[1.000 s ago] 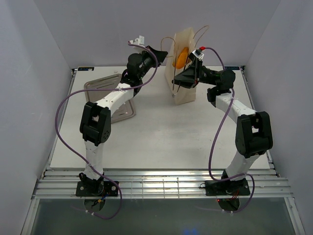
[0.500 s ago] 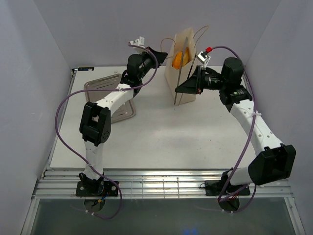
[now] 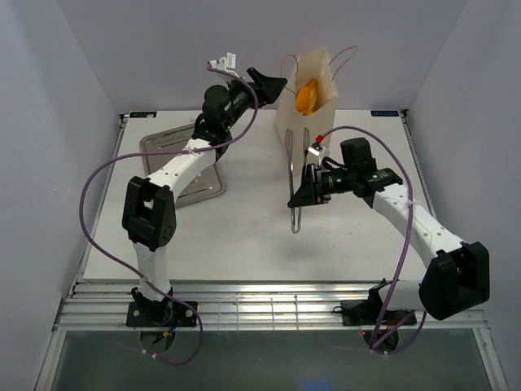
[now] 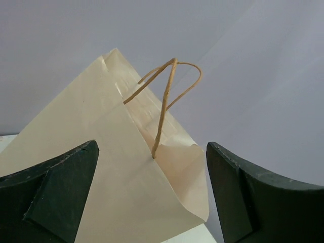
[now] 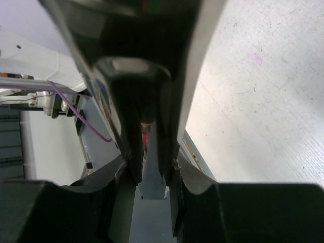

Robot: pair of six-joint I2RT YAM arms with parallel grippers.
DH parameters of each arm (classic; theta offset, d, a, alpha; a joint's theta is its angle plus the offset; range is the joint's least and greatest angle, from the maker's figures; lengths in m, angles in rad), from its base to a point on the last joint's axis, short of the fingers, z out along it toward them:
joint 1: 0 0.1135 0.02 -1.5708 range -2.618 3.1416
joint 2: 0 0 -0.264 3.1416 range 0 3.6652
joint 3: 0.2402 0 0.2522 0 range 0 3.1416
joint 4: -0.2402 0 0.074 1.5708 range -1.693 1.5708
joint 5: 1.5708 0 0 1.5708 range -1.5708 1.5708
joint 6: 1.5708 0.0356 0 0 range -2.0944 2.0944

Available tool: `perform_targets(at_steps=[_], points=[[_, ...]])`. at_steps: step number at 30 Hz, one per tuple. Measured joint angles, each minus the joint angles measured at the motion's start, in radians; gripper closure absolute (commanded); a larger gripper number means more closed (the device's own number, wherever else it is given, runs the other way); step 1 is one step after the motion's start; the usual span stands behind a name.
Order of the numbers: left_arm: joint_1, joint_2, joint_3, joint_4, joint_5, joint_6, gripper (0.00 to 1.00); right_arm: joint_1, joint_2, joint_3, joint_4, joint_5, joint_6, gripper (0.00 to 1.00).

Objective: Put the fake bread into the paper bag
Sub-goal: Place the clamp at the center of the board.

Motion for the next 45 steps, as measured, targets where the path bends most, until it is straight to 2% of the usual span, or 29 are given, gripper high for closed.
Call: perform_targets(at_steps=[5,11,17,23,33,37,43,45], points=[[0.000,-0.065,-0.055,-0.005,0.000,0.026,0.02,0.056,0.056,-0.001,0.006,0.033,-0.035,0.71],[0.000,-0.256,-0.217,-0.076,-0.042,0.073,0.02,0.125,0.183,-0.001,0.069,0.049,-0.031,0.68],[0.000,-0.629,-0.470,-0.197,-0.177,0.072,0.02,0.165,0.355,0.009,0.182,0.044,0.007,0.67],[0.005,-0.931,-0.618,-0.402,-0.290,0.019,0.02,0.186,0.505,0.038,0.299,0.034,0.067,0.64],[0.006,-1.094,-0.730,-0.656,-0.296,-0.004,0.02,0.272,0.668,0.075,0.450,0.066,0.155,0.60],[0.006,-1.142,-0.725,-0.696,-0.283,-0.001,0.02,0.298,0.702,0.078,0.455,0.121,0.161,0.49],[0.006,-1.171,-0.715,-0.741,-0.269,0.008,0.02,0.298,0.692,0.078,0.455,0.212,0.154,0.41],[0.006,-1.179,-0.715,-0.756,-0.261,0.008,0.02,0.298,0.679,0.078,0.446,0.249,0.147,0.32]])
